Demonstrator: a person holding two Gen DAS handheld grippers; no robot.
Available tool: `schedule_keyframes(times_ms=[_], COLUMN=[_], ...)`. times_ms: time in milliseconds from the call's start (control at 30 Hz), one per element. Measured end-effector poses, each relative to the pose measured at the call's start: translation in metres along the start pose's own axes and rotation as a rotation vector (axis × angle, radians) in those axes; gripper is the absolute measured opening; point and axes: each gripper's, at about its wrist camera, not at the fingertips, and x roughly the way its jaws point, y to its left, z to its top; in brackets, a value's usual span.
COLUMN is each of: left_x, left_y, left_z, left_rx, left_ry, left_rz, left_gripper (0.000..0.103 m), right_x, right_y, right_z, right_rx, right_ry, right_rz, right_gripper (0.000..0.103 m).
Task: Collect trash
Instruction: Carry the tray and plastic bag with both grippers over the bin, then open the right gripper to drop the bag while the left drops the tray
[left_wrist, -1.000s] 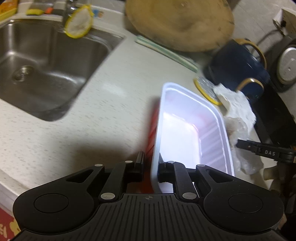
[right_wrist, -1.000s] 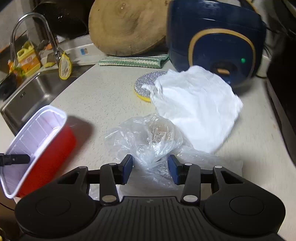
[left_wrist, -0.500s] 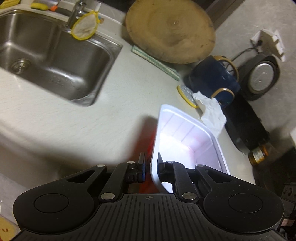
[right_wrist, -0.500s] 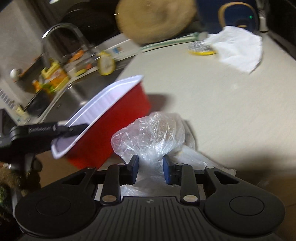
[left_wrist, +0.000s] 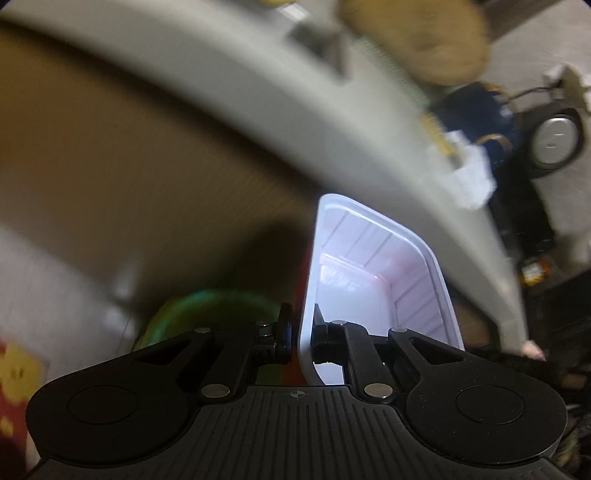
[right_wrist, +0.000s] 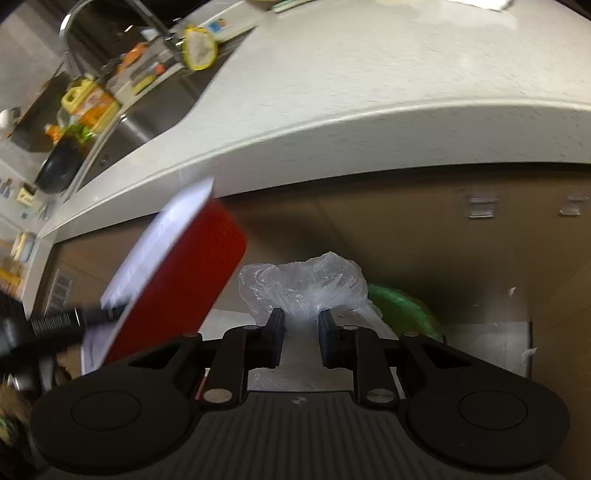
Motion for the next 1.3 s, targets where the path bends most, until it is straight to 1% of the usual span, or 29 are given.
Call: schedule_keyframes(times_ms=[67,100,133,200,267,333,400,467,533,633,700,733,767,833,967,1033,1067,1133,1200,1300], left_x=[0.013,0.022,0.029,0.051,0.082,0.110,0.140,0.164,0.189,0.224,0.245,0.255,0.268,0.278,0.272,0.261,0.250,0.227,0.193,0.149], left_y=[0.011,0.018,0.023,0.035,0.045,0.053,0.058,0.060,0.062,0.063,0.076,0.083,0.092,0.105,0.114,0.117,0.118,0.115,0.113,0.114], left_z=[-0.010,-0.017,-0.022,-0.037,-0.054,-0.069,-0.083,-0.091,-0.098,-0.105,-0.112,-0.115,-0.118,-0.125,-0.124,-0.120,-0.116,-0.106,-0.093,-0.074], left_rx=[-0.001,-0.008,-0.020,-0.030,-0.017,-0.036,-0.065,-0.084,-0.085,-0.074,-0.090,-0.102,-0.120,-0.141,-0.119,-0.154,-0.176,-0.194,-0.204,-0.220], left_ry=[0.026,0.043,0.059,0.115,0.186,0.239,0.278,0.288,0.283,0.276,0.269,0.280,0.310,0.354,0.307,0.292,0.272,0.208,0.116,-0.007], left_rz=[0.057,0.097,0.117,0.144,0.201,0.241,0.260,0.279,0.293,0.317,0.332,0.329,0.328,0.334,0.311,0.288,0.276,0.254,0.235,0.235], left_gripper=[0.012,0.012,0.012,0.012,0.012,0.012,0.012,0.012,0.012,0.012,0.013,0.013,0.016,0.019,0.020,0.020,0.020,0.020,0.020,0.020], right_x=[0.000,0.000,0.002,0.002,0.004,0.011,0.028,0.049,0.068,0.092,0.106,0.111,0.118,0.131,0.137,0.138,0.140,0.139,0.140,0.148], right_y=[-0.012,-0.020,-0.026,-0.038,-0.050,-0.056,-0.060,-0.059,-0.057,-0.049,-0.046,-0.047,-0.042,-0.029,-0.018,-0.013,-0.012,-0.013,-0.015,-0.010], right_z=[0.000,0.002,0.003,0.004,0.001,-0.009,-0.022,-0.036,-0.052,-0.071,-0.085,-0.093,-0.100,-0.108,-0.132,-0.138,-0.139,-0.135,-0.127,-0.114], right_rx=[0.007,0.013,0.019,0.028,0.028,0.027,0.022,0.022,0.010,-0.042,-0.084,-0.108,-0.140,-0.196,-0.331,-0.374,-0.388,-0.392,-0.384,-0.391], right_ry=[-0.004,-0.002,0.003,0.007,0.004,0.017,0.057,0.102,0.134,0.168,0.199,0.212,0.223,0.240,0.263,0.277,0.285,0.287,0.283,0.274], right_rz=[-0.013,-0.016,-0.030,-0.060,-0.083,-0.098,-0.097,-0.103,-0.108,-0.136,-0.144,-0.145,-0.152,-0.163,-0.170,-0.183,-0.191,-0.195,-0.184,-0.166], right_gripper=[0.019,0.019,0.019,0.019,0.019,0.019,0.019,0.019,0.019,0.019,0.019,0.019,0.019,0.019,0.019,0.019,0.019,0.019,0.019,0.019])
